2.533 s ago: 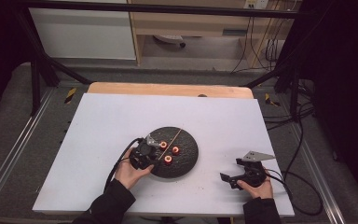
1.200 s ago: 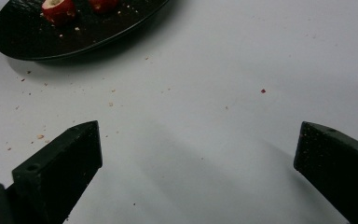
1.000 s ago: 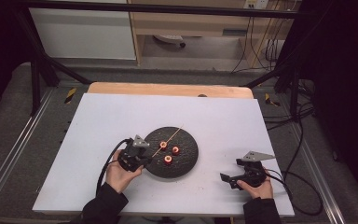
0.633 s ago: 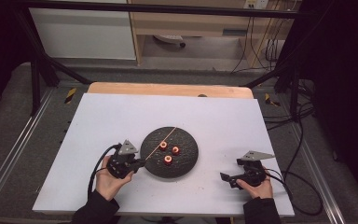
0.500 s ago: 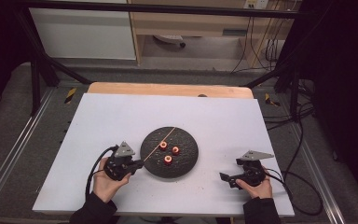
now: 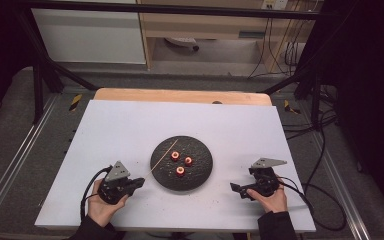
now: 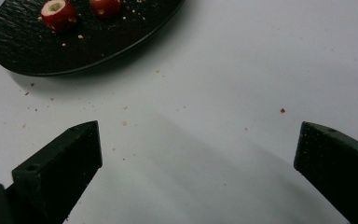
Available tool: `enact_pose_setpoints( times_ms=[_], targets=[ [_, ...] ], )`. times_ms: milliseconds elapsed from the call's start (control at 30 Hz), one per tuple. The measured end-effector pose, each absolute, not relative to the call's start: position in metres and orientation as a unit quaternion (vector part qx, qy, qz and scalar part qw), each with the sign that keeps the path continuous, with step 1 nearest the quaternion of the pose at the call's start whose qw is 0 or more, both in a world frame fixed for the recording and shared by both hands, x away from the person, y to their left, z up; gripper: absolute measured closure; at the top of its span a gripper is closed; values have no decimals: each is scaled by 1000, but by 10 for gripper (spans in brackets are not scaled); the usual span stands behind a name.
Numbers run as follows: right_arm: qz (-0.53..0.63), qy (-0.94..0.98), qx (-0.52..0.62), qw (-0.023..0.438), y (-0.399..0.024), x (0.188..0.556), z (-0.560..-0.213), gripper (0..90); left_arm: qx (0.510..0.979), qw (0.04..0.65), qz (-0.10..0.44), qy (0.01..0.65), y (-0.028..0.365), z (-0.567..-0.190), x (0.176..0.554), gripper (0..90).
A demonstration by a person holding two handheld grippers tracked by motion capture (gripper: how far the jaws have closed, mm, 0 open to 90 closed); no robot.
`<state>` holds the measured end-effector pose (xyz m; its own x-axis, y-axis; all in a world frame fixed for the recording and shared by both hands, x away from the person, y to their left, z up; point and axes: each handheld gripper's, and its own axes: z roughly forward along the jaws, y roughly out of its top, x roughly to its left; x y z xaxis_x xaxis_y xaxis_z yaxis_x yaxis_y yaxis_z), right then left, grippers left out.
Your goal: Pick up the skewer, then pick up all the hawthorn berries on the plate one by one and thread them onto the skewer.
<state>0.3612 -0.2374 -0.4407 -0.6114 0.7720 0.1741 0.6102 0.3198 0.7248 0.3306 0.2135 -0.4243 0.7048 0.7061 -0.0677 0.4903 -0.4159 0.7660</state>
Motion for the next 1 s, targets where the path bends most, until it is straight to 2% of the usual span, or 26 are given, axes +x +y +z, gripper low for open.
enact_pose_setpoints(
  times_ms=[567, 1000],
  targets=[
    [385, 822, 412, 77, -194, 374, -427, 6, 831, 415, 125, 349, 225, -431, 324, 879],
    [378, 833, 395, 81, -152, 387, -414, 7, 828, 420, 120, 352, 230, -435, 325, 879]
  ],
)
